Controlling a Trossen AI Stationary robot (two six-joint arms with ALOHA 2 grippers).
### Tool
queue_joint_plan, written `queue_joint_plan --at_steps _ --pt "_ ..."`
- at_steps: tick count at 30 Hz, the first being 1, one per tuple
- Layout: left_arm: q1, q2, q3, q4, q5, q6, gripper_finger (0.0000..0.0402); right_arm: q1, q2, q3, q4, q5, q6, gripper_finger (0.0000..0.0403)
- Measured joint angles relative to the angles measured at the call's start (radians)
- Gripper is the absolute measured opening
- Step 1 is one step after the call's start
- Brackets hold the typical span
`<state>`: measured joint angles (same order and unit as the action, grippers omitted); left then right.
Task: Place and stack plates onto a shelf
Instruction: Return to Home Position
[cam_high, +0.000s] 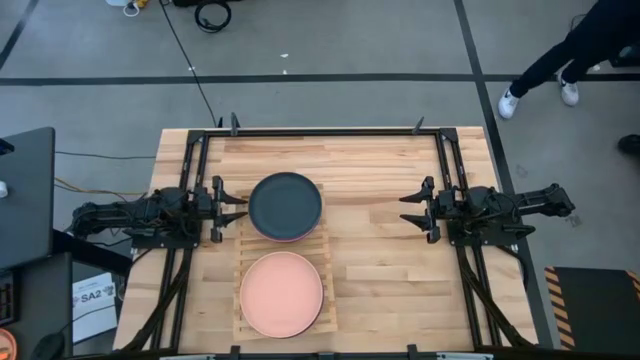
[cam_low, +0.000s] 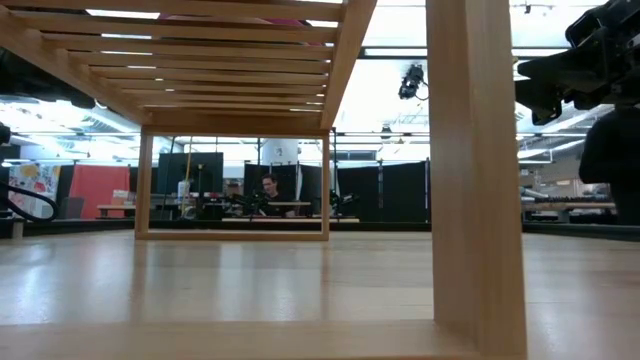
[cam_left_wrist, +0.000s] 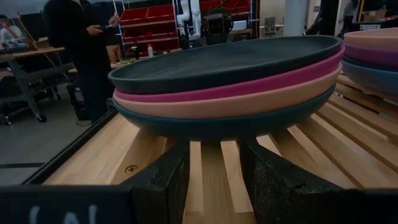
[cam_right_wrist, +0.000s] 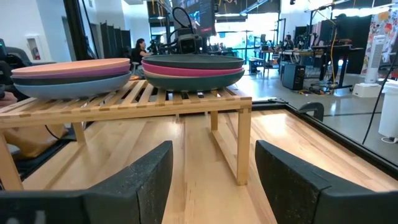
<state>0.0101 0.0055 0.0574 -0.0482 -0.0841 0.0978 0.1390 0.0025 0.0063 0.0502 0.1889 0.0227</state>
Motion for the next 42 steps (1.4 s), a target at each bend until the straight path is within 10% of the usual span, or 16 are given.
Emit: queue_joint_plan --at_steps 42 --pt "0.0 0.007 -0.048 0.183 0.035 0.019 0.0146 0.0 0.001 0.0 0.0 0.0 -0.025 0.0233"
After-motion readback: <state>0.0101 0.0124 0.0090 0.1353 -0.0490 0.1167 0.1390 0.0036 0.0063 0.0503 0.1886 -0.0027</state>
